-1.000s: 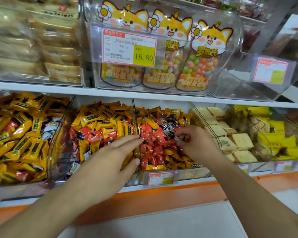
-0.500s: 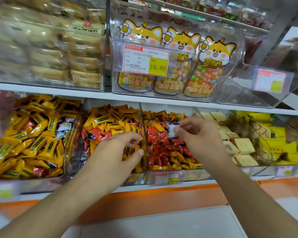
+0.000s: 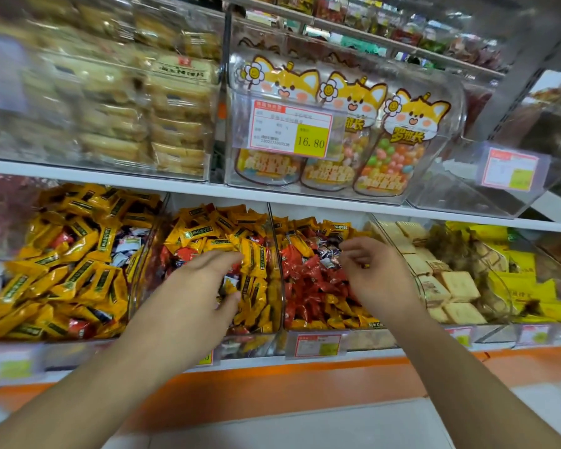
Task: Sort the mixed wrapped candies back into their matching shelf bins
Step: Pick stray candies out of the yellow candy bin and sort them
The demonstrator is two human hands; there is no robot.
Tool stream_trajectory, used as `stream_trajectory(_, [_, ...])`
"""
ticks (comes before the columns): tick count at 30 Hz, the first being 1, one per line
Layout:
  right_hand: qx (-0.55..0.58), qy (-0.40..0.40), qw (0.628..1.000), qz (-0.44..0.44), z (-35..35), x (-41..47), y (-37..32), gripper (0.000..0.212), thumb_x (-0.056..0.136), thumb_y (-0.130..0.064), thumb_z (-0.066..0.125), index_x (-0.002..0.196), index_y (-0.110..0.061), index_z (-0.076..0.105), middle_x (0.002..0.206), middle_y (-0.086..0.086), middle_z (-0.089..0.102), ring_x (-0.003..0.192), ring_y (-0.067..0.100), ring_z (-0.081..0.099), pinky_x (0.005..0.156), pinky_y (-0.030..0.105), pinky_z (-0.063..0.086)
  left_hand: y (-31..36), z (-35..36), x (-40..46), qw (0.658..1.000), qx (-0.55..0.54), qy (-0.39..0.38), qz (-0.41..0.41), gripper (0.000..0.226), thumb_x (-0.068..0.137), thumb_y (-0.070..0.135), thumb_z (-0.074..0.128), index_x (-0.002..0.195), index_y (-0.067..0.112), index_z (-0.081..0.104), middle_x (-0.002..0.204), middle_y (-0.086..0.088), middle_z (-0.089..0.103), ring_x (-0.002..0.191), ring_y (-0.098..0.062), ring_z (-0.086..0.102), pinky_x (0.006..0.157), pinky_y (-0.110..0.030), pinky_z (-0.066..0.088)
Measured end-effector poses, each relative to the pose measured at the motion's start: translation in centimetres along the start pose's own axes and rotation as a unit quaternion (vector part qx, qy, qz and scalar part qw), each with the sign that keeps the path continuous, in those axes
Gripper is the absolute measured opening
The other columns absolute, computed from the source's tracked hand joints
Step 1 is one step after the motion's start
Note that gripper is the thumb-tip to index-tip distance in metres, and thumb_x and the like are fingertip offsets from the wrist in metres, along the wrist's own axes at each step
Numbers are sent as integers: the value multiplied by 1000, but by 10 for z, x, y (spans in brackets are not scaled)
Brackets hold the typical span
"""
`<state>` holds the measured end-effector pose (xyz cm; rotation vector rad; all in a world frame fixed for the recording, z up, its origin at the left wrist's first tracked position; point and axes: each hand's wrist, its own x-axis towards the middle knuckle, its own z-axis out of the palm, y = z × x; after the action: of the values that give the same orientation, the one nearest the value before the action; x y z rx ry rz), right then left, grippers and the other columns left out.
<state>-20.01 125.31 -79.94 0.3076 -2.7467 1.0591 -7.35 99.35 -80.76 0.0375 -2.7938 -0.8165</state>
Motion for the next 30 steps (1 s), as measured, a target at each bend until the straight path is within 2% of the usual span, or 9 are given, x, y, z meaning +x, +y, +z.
stream_trajectory(4, [-80, -19, 997, -8, 2, 19, 20, 31, 97, -24, 69, 128, -27, 67, 118, -9, 70, 114, 12, 64, 98, 34, 53, 10, 17, 8, 997, -11, -45, 69, 59, 105, 43, 49, 158, 46, 23, 161, 33, 18, 150, 5, 19, 116, -13, 14])
stream_trajectory(7, [-122, -52, 991, -34, 16, 35, 27, 44, 95, -37, 72, 137, -25, 64, 132, -3, 67, 126, 19, 59, 101, 31, 48, 15, 28, 14, 994, -26, -84, 69, 62, 105, 49, 43, 160, 49, 14, 162, 38, 6, 150, 10, 8, 114, -10, 6])
stream_trajectory(9, [-138, -64, 988, -31, 26, 45, 32, 46, 92, -43, 73, 134, -25, 67, 129, -2, 70, 120, 19, 63, 99, 31, 51, 16, 34, 17, 993, -29, -95, 67, 62, 105, 52, 40, 159, 51, 11, 162, 39, 1, 150, 11, 5, 113, -9, 4])
stream_trajectory(11, [-144, -69, 987, -12, 32, 53, 35, 36, 90, -41, 75, 124, -31, 71, 118, -4, 73, 104, 16, 69, 86, 29, 56, 16, 37, 19, 993, -28, -96, 67, 61, 105, 53, 39, 159, 52, 10, 162, 40, 0, 150, 11, 3, 113, -9, 2])
stream_trajectory(13, [-133, -70, 989, 3, 35, 58, 37, 28, 88, -37, 78, 115, -34, 74, 108, -6, 75, 94, 12, 69, 74, 22, 54, 16, 37, 21, 993, -28, -91, 66, 60, 105, 53, 39, 159, 52, 12, 162, 39, 3, 150, 11, 6, 113, -9, 3])
stream_trajectory(19, [-110, -17, 993, -30, 27, 51, 40, 14, 87, -29, 82, 101, -28, 80, 100, -11, 75, 90, 3, 66, 66, 7, 42, 16, 34, 19, 993, -32, -90, 70, 59, 104, 52, 41, 158, 52, 18, 162, 38, 9, 150, 10, 10, 115, -10, 5])
stream_trajectory(26, [-34, 57, 998, -23, 4, 28, 24, 4, 92, -27, 78, 95, -29, 80, 91, -18, 70, 93, 3, 67, 70, 23, 50, 20, 27, 10, 995, -40, -70, 65, 49, 105, 47, 47, 153, 46, 37, 156, 36, 26, 144, 12, 22, 107, 1, 6])
stream_trajectory(28, [10, 61, 998, -3, -2, 19, 12, 3, 90, -30, 79, 91, -33, 79, 92, -18, 73, 93, 1, 67, 75, 26, 53, 19, 24, 8, 996, -49, -54, 55, 41, 103, 44, 52, 144, 45, 47, 146, 33, 41, 127, 11, 40, 95, 6, 22])
stream_trajectory(30, [87, 56, 995, 8, -6, 6, -6, 4, 88, -27, 82, 89, -31, 80, 86, -16, 76, 87, 0, 70, 77, 27, 57, 21, 19, 8, 996, -73, -32, 40, 34, 101, 41, 58, 135, 44, 55, 131, 29, 54, 113, 10, 51, 85, -2, 37])
